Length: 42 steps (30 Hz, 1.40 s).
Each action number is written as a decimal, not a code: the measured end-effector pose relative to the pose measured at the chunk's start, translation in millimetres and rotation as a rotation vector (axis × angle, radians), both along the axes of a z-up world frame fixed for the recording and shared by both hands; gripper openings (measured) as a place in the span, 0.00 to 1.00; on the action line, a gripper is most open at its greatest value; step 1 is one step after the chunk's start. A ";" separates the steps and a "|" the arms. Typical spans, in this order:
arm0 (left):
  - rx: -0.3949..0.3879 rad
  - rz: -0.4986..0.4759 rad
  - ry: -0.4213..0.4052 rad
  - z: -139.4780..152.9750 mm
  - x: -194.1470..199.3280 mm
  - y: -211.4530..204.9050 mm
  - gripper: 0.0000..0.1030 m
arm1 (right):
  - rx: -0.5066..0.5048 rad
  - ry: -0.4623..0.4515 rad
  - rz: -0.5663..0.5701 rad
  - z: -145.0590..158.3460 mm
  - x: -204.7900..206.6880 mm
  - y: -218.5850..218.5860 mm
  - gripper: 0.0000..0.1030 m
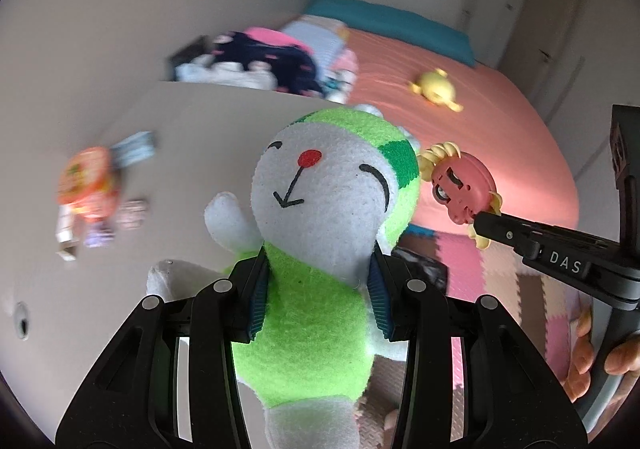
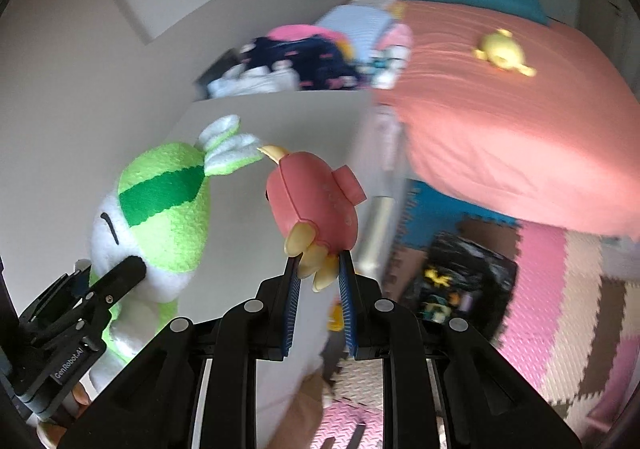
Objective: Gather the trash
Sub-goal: 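Carry the plush and crab toy over the black bin and open both grippers, then move both grippers back over the table items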
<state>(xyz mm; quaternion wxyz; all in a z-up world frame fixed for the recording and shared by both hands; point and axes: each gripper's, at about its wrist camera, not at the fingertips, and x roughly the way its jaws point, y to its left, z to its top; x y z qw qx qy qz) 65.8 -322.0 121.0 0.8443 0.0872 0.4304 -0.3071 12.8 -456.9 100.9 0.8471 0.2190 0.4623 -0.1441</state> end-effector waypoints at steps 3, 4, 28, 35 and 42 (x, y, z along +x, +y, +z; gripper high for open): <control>0.010 -0.051 0.022 -13.6 -12.0 -36.7 0.41 | 0.000 0.021 -0.059 -10.2 -23.7 -31.5 0.20; 0.016 -0.072 0.031 -20.3 -16.5 -52.9 0.41 | 0.002 0.025 -0.074 -13.2 -29.6 -40.1 0.20; 0.164 -0.160 0.113 -112.1 -31.4 -186.9 0.95 | 0.065 0.118 -0.313 -80.9 -73.3 -155.8 0.66; 0.144 -0.119 0.098 -96.1 -20.3 -162.8 0.95 | 0.056 0.109 -0.278 -72.5 -64.2 -141.2 0.66; 0.113 -0.062 0.091 -78.9 -2.3 -120.0 0.95 | 0.038 0.109 -0.212 -63.9 -39.3 -105.3 0.66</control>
